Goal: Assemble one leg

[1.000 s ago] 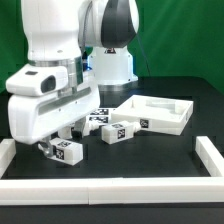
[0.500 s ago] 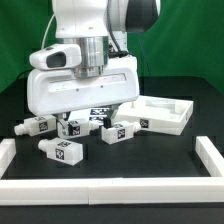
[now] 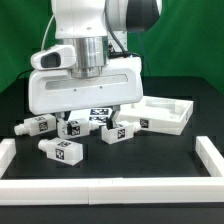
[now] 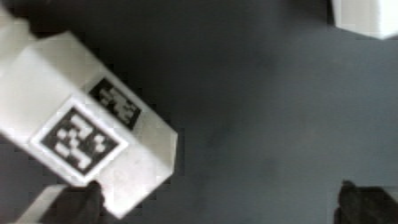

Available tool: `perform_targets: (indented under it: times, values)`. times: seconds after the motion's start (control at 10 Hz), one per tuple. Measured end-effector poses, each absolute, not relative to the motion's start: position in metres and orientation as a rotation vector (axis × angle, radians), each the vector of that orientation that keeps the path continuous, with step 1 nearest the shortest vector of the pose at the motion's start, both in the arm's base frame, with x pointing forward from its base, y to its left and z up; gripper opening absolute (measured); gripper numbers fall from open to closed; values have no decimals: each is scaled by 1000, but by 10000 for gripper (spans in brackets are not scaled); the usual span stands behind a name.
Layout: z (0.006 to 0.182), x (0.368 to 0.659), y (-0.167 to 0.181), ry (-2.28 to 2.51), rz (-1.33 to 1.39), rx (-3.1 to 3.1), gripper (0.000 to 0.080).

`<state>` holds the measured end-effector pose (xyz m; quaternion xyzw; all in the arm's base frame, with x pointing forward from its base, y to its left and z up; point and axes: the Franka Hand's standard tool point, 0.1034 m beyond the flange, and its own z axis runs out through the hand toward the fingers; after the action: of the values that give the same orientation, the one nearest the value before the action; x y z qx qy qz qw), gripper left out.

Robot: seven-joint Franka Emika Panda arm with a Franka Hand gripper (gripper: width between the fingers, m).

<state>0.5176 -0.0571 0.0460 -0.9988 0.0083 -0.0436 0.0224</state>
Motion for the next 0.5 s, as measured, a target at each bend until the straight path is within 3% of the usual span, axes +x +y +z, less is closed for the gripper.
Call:
perform_targets:
  times: [0.1,0.3,0.5]
  values:
    - [52,511,-42,270,-122,-3075,649]
    - [48,498,-13,698,-57,-2991,649]
    - [48,500,-11,871,-33,-2921,649]
